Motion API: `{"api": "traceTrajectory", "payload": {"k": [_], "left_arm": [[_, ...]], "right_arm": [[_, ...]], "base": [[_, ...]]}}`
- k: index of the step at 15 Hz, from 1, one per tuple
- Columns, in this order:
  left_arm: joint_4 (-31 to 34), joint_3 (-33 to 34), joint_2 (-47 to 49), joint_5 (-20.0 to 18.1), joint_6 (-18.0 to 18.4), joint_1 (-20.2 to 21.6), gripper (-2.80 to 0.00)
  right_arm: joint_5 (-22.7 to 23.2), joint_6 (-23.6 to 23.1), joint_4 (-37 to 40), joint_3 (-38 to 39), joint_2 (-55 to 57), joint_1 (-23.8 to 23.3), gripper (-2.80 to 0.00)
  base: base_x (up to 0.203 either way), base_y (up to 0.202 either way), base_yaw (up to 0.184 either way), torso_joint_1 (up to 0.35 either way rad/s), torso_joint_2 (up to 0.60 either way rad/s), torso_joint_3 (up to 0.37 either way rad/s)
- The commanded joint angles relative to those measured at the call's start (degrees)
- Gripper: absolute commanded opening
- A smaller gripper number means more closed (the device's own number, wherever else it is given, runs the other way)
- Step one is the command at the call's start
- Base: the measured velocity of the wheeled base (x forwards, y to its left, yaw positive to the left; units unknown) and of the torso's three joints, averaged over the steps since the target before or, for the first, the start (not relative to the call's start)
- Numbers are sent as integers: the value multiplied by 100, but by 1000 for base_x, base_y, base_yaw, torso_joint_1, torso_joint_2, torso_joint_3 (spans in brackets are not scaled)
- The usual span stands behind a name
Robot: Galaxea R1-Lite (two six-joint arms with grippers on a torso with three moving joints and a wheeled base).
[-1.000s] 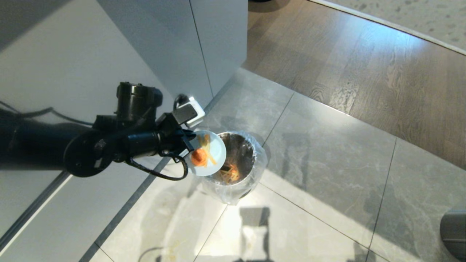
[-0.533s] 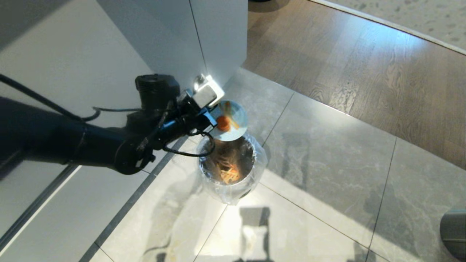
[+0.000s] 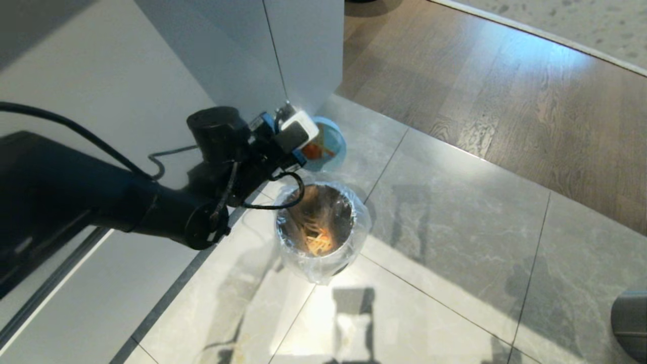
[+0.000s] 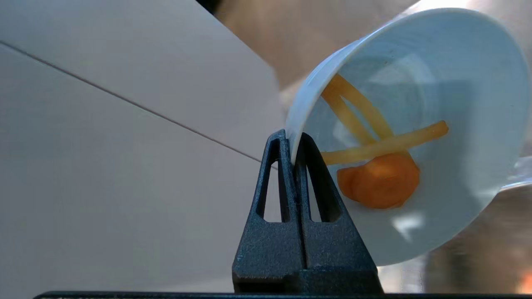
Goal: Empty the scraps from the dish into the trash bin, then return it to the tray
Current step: Pour the leftover food from the bowl into the trash can
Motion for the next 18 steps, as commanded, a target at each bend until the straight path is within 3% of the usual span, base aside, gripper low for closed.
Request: {"api": "traceTrajectory", "payload": {"k": [1,3,6,8,15,18], "left_arm": [[-524,410,90,4,339,18,-280],[-1009,877,65,91,414,9,-280],[-2254,1652,10,491,426,-38,-280],[-2726,1737,90,581,422,-51,-280],[-2824,1669,418,571,231,-307,-280],[-2824,1474,452,483,599,-379,-280]], "right_arm": [[-2,3,-2,2,-2,1,-280],[-2,3,-2,2,-2,1,-280],[-2,3,-2,0,6,1,-280],[-2,3,-2,2,-2,1,-280],[-2,3,-2,2,-2,1,-280],[-2,3,-2,2,-2,1,-280]], "base": [[0,0,0,0,0,0],[0,0,0,0,0,0],[0,0,0,0,0,0],[0,0,0,0,0,0],[0,0,0,0,0,0],[0,0,0,0,0,0]]}}
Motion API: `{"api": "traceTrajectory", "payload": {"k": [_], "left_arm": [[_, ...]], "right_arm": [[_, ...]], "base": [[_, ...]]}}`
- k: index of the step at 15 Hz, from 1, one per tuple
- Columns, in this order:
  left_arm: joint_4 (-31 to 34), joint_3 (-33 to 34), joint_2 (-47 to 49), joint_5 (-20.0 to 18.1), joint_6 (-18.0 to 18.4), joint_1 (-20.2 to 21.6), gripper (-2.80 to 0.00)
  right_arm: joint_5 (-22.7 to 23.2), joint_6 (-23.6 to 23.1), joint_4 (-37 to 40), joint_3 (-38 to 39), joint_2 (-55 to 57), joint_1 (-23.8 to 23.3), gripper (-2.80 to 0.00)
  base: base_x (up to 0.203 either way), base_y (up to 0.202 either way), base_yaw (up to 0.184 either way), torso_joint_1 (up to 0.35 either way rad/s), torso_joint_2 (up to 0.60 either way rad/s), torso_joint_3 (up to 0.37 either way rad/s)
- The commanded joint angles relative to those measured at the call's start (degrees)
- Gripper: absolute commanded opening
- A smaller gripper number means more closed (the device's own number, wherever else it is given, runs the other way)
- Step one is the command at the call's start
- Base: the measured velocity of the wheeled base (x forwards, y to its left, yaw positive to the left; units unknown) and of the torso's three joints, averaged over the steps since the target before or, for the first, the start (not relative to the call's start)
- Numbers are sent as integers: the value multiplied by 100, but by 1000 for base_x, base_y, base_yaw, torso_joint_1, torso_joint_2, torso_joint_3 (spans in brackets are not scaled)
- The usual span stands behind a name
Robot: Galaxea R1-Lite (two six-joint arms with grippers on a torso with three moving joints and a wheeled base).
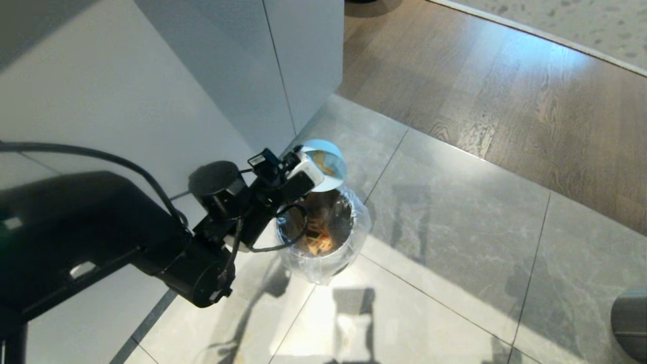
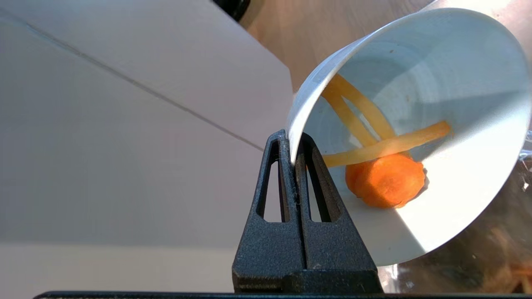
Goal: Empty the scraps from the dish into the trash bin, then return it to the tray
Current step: Pour the leftover food from the bowl into the trash can
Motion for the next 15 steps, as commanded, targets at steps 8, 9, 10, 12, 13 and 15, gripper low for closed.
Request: {"api": "traceTrajectory", "payload": {"k": [8,9,10,12,13,15], "left_arm": [[-274,-185,-198,69,1831,-194,-280],[-274,-167,-198,61,1870,-185,-280],[-274,-147,-186,53,2006,-185,-280],[-274,-140,-140,75,2436,-185,-280],[-274,-156,-147,87,2473,-185,-280],[-249,-114,-189,98,2487,-175,-280]], "right_arm": [[-3,3,-2,-5,-1,1,-280],[-3,3,-2,2,-2,1,-280],[-3,3,-2,-5,-2,1,-280],[-3,3,-2,2,-1,1,-280],[-3,3,-2,2,-2,1,-280],[-3,3,-2,-6,-2,1,-280]], "base": [[0,0,0,0,0,0],[0,0,0,0,0,0],[0,0,0,0,0,0],[0,0,0,0,0,0],[0,0,0,0,0,0],[0,0,0,0,0,0]]}}
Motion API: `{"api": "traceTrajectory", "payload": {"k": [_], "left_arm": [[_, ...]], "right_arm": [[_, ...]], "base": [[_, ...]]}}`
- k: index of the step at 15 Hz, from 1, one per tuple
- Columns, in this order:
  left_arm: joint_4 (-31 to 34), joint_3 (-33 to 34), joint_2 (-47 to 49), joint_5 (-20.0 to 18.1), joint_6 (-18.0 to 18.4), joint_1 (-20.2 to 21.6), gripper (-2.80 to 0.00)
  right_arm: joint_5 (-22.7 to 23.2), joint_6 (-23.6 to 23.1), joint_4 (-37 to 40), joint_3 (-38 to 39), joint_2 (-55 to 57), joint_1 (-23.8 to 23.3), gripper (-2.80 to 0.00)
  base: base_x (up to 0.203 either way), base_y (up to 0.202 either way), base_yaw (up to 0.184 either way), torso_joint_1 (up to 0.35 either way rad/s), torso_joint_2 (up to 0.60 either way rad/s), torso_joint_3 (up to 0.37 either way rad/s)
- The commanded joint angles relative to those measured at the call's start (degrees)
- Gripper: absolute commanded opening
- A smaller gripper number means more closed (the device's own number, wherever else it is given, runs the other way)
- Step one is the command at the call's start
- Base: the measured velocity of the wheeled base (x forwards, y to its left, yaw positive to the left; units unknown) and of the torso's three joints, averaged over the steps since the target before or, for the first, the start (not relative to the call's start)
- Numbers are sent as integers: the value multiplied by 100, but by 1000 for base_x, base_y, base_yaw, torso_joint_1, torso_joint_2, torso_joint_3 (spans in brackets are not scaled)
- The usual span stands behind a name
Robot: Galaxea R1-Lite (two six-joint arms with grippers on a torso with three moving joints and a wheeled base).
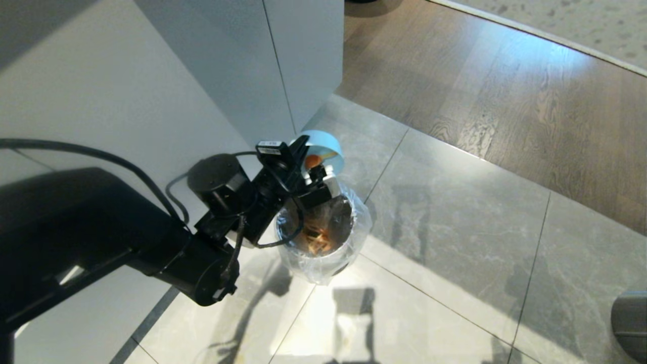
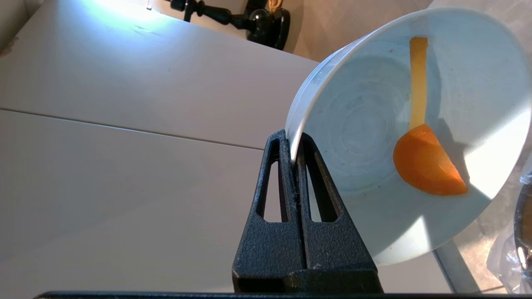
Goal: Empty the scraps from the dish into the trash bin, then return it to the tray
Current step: Pour the leftover food from the bowl into the trash can, then put the bowl back to the table
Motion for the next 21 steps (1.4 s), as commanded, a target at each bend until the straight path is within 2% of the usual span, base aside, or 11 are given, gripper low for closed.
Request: {"api": "traceTrajectory", "payload": {"k": [1,3,5,9,19,21], "left_arm": [[-169,11,-62,7,136,25,-280],[-137,-34,-114,23,615,27,-280],[-21,-77,-118,115,923,17,-280],[-254,-301,-315,152,1038,8,-280],[-277,100,-592,305,1127,-248,-280],[-276,226,-750,455,1130,-258,-280]], "right_arm": [[-2,5,-2,2,-2,1,-280],[-2,5,-2,0,2,1,-280],[-2,5,-2,2,-2,1,-280],[-2,5,-2,2,1,1,-280],[-2,5,-2,2,-2,1,-280],[-2,5,-2,2,-2,1,-280]], "base": [[0,0,0,0,0,0],[0,0,0,0,0,0],[0,0,0,0,0,0],[0,0,0,0,0,0],[0,0,0,0,0,0],[0,0,0,0,0,0]]}}
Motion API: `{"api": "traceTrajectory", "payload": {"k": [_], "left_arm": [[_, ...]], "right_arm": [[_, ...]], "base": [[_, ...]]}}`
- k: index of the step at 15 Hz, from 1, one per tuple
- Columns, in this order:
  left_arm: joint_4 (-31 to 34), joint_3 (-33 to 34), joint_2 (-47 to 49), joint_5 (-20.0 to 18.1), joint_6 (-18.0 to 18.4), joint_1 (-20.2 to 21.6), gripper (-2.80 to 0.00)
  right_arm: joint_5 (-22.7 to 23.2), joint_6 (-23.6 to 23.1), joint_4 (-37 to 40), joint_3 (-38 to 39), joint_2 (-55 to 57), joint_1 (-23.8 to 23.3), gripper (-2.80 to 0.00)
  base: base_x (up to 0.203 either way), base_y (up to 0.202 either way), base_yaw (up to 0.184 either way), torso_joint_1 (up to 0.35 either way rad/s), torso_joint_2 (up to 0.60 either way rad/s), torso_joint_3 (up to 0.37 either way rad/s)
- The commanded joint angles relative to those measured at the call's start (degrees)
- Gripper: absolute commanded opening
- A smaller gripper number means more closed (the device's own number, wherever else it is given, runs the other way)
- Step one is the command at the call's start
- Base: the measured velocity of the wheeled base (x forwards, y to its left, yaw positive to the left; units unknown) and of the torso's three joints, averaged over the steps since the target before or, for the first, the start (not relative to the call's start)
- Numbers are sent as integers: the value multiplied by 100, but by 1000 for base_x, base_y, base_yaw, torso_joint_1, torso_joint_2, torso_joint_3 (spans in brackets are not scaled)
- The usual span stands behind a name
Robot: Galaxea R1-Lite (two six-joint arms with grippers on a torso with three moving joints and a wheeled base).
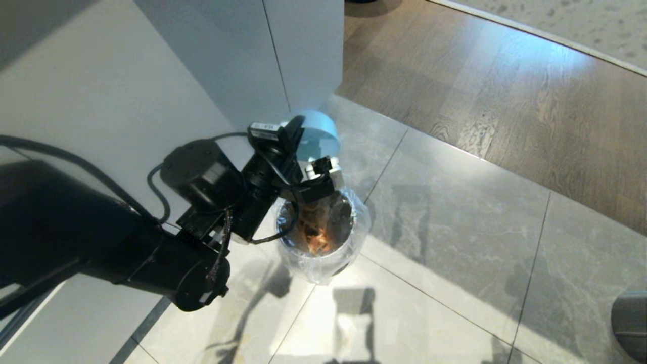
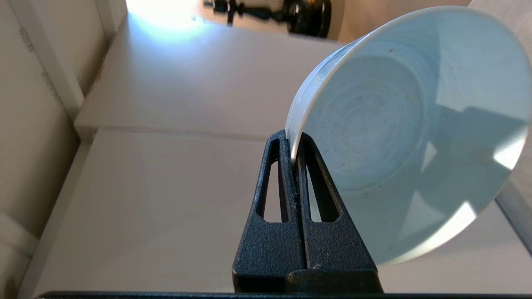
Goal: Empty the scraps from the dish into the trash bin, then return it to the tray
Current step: Put the bowl back to the table
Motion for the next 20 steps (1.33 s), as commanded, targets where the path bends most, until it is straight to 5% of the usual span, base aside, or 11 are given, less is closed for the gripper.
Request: {"api": "traceTrajectory", "payload": {"k": [1,4,7,9,13,15,18,20], "left_arm": [[-271,265,-303,257,43,-22,-280],[-274,891,-922,845,2,62,-280],[-251,1632,-1473,986,-223,523,-280],[113,2274,-1934,1228,-942,755,-280],[1574,3223,-2653,1310,-3522,1206,-280],[1944,3861,-3059,1310,-4464,1514,-280],[2209,4334,-3655,1198,-4937,2294,-280],[2970,4471,-4103,862,-5395,2678,-280]], "right_arm": [[-2,3,-2,-6,-2,1,-280],[-2,3,-2,2,0,1,-280],[-2,3,-2,2,-2,1,-280],[-2,3,-2,2,-1,1,-280],[-2,3,-2,-5,-2,1,-280],[-2,3,-2,2,-2,1,-280],[-2,3,-2,1,6,1,-280],[-2,3,-2,-4,-2,1,-280]], "base": [[0,0,0,0,0,0],[0,0,0,0,0,0],[0,0,0,0,0,0],[0,0,0,0,0,0],[0,0,0,0,0,0],[0,0,0,0,0,0],[0,0,0,0,0,0],[0,0,0,0,0,0]]}}
